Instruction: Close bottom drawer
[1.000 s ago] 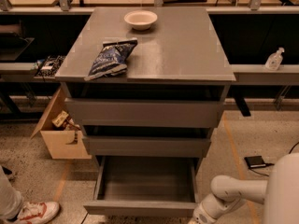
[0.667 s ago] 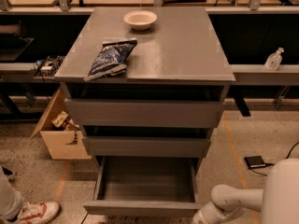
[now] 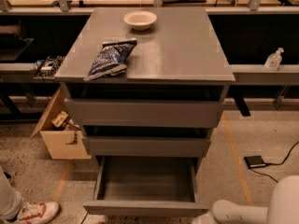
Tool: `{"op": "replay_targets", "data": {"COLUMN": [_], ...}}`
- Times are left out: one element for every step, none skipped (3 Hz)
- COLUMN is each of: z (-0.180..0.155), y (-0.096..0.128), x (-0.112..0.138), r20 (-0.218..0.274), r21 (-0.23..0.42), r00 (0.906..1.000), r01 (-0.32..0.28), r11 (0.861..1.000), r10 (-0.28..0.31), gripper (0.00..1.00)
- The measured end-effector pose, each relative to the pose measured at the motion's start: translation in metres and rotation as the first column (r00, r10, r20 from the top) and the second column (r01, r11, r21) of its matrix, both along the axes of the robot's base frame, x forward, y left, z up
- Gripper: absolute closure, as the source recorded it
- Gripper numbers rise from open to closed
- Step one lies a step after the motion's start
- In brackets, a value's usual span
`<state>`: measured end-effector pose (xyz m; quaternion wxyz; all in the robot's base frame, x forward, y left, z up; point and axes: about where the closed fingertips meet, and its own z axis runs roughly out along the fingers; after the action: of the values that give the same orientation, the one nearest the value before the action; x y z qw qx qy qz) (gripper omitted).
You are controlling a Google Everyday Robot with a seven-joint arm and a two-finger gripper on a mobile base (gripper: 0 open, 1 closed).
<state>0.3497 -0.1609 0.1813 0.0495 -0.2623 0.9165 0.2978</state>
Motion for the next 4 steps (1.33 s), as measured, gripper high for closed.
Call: {"op": "replay_targets", "data": {"z": [-0.012,-0.017,-0.015,-0.015], "y": [0.006,0.020,0.036,0.036], "x": [0.018,0.049,0.085,0.085], "r20": [0.066,0.133,0.201,0.201], "r21": [0.010,0.015,0.027,0.027], "r00": [0.9975,0.9911,0.9796,0.9796], "r01": [0.024,0.011,-0.001,-0.001], "r11": [1.000,1.000,1.000,1.000], "r10": [-0.025,-0.013,-0.004,-0.004], "gripper": [1.00,1.00,1.00,1.00]}}
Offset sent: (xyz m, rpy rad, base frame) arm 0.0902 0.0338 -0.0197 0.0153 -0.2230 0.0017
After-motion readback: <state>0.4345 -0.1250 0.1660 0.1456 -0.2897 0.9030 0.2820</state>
